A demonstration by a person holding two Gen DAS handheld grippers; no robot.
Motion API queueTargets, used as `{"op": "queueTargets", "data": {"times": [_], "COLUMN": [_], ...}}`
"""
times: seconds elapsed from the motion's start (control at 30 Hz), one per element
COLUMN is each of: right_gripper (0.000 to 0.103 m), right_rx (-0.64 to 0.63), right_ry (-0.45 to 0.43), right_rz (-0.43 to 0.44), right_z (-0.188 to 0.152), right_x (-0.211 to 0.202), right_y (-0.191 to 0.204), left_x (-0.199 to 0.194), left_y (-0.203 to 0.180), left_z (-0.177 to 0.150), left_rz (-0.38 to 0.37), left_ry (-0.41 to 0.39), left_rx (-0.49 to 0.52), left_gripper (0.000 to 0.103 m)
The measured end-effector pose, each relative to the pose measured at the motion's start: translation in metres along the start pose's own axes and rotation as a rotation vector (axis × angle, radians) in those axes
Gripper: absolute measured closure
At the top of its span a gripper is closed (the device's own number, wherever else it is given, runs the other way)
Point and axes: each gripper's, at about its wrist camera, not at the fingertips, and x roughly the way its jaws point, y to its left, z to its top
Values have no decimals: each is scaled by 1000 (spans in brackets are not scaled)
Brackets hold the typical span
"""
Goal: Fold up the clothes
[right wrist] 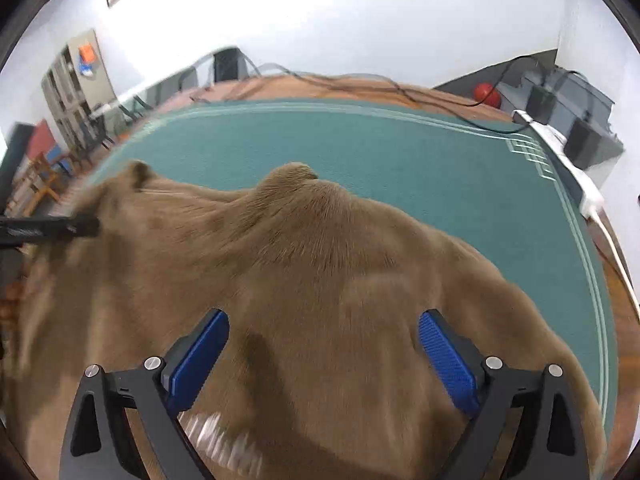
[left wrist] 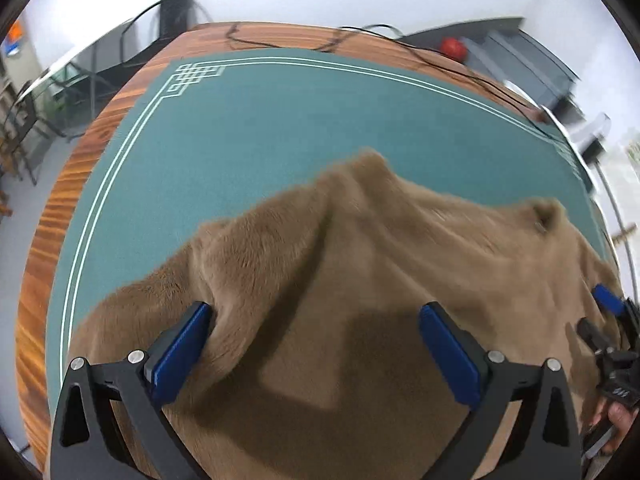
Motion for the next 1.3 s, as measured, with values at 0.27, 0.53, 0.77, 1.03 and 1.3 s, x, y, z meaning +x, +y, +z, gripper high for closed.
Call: {"op": "queueTargets", "data": {"times": [0.27, 0.53, 0.77, 1.03, 1.3], "right_gripper": [6, 6, 6, 8, 70], "right_rx": [143, 175, 136, 191, 157], "right_ry": [-217, -381, -314, -277, -206], "right_rz": [54, -89, -222, -242, -236], "right_z": [-106, -245, -336, -385, -374], "right_x": [-188, -310, -302, -294, -255], "right_y": [-61, -66, -50, -69, -71], "left_x": [-57, -109, -119, -114, -120], "left_y": [-66, -142, -177, -199, -214], "left_z": [-62, -137, -176, -191, -205], "left_rz": [-168, -247, -245, -241, -250], "left_ry": [20, -40, -23, 12, 14], "left_rx": [153, 345, 448, 461, 485], "left_gripper": [0, 0, 0, 0, 0]}}
